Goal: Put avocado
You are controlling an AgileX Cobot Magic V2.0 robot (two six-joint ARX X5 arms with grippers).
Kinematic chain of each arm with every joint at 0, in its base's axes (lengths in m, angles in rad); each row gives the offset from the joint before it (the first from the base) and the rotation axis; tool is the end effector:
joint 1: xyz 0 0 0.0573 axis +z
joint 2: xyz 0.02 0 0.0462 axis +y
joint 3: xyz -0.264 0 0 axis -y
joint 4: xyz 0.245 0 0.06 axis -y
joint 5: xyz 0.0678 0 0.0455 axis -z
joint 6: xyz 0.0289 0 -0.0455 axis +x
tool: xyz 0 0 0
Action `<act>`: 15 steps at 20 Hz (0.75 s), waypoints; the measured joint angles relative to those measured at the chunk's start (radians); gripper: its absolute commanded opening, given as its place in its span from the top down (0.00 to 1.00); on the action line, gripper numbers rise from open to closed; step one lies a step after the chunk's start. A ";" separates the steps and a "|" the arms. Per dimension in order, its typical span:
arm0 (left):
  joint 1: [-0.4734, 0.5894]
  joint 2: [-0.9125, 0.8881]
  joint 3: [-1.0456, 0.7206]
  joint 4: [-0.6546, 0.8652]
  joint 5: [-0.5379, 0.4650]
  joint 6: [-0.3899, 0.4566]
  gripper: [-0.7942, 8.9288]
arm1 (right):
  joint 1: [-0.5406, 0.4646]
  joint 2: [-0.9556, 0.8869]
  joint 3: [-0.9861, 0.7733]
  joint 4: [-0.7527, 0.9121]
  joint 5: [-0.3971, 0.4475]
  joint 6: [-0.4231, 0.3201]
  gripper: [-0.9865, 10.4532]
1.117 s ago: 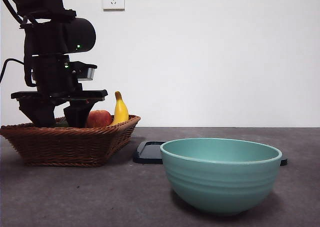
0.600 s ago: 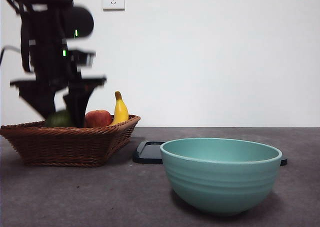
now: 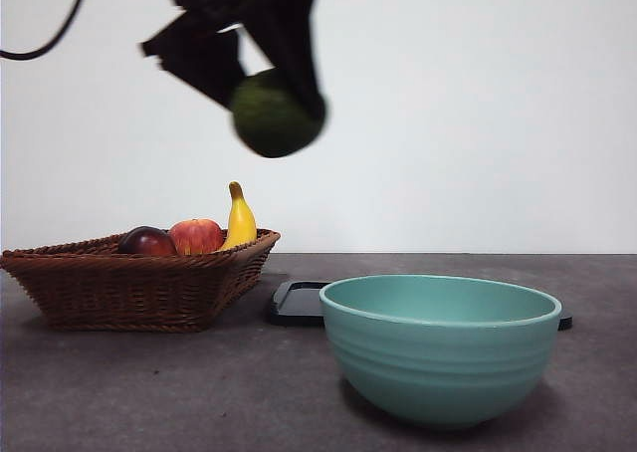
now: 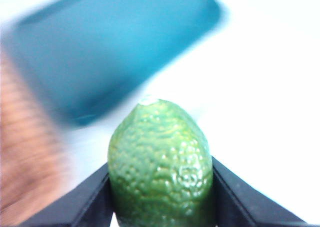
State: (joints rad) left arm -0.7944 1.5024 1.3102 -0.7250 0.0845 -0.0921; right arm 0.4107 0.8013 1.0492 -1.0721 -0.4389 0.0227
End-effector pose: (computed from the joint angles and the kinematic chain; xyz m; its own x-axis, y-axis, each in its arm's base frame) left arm 0.2173 -0.2248 0.3023 0.3643 -0.4914 -0.7911 0.6925 0.7109 -0.1226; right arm 0.1078 0.0603 0.3424 0.3940 0.6351 -0.6644 -0.6106 0.7212 0.3272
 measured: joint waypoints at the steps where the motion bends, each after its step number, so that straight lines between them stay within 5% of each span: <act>1: -0.034 0.012 0.000 0.013 0.000 0.000 0.74 | 0.000 0.000 0.000 0.000 0.000 0.000 0.53; 8: -0.186 0.186 0.000 0.068 0.000 0.009 0.74 | 0.000 0.000 0.000 0.007 0.001 0.000 0.53; 15: -0.218 0.325 0.000 0.145 -0.003 0.024 0.74 | 0.000 0.000 0.000 0.008 0.001 0.000 0.53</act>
State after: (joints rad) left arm -1.0126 1.8271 1.3098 -0.5804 0.0818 -0.0685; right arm 0.4107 0.8013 1.0492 -1.0637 -0.4381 0.0231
